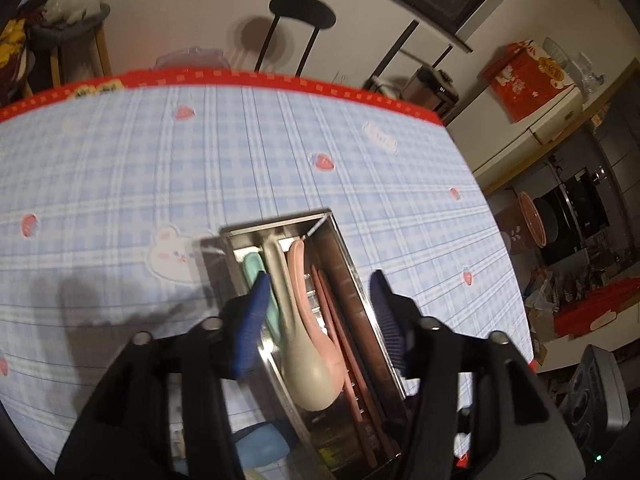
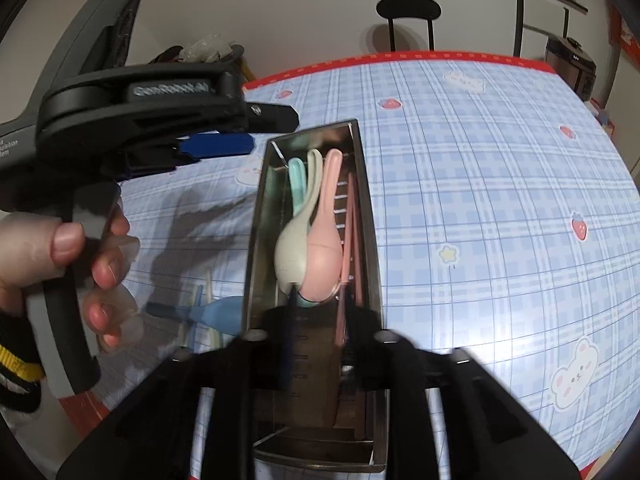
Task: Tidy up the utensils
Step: 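Move both open tools back toward the blue spoon and chopsticks, then close the right gripper on a green chopstick while the left tool aligns over another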
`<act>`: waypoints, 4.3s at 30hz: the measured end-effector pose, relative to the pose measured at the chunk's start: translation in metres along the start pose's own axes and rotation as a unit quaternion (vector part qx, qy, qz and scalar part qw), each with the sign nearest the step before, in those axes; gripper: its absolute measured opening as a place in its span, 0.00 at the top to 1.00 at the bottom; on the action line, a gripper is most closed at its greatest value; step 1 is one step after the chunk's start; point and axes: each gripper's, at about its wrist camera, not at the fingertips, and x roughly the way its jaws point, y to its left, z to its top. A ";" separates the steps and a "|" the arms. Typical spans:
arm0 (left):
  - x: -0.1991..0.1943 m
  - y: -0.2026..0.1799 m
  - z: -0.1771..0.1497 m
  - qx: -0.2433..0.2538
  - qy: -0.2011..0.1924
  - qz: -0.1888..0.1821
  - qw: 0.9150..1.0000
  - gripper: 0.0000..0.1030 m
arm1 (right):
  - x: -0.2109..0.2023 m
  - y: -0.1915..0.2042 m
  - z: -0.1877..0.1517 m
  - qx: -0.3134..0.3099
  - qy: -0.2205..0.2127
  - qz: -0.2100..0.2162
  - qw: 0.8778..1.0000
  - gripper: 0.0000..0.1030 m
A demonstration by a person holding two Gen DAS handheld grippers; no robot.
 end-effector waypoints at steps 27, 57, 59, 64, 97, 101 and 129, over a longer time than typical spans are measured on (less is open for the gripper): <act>-0.123 0.043 -0.163 0.011 -0.043 0.126 0.991 0.06 | -0.043 0.034 -0.064 -0.078 -0.041 -0.005 0.996 0.06; -0.130 0.066 -0.257 -0.112 -0.034 0.197 0.973 0.07 | -0.031 0.066 -0.106 -0.166 0.056 0.086 0.981 0.70; -0.127 0.068 -0.259 -0.112 -0.026 0.187 0.976 0.16 | -0.028 0.067 -0.110 -0.173 0.063 0.081 0.980 0.80; -0.119 0.067 -0.260 -0.100 -0.008 0.174 0.980 0.42 | -0.013 0.069 -0.120 -0.194 0.078 0.062 0.976 0.89; -0.089 0.052 -0.255 -0.038 0.037 0.115 0.992 0.75 | 0.016 0.084 -0.129 -0.228 0.114 0.043 0.966 0.94; -0.080 0.050 -0.255 -0.030 0.050 0.114 0.992 0.75 | 0.014 0.080 -0.131 -0.220 0.120 0.049 0.967 0.94; -0.055 0.033 -0.237 0.034 0.057 0.174 0.983 0.76 | 0.014 0.081 -0.134 -0.229 0.119 0.043 0.965 0.93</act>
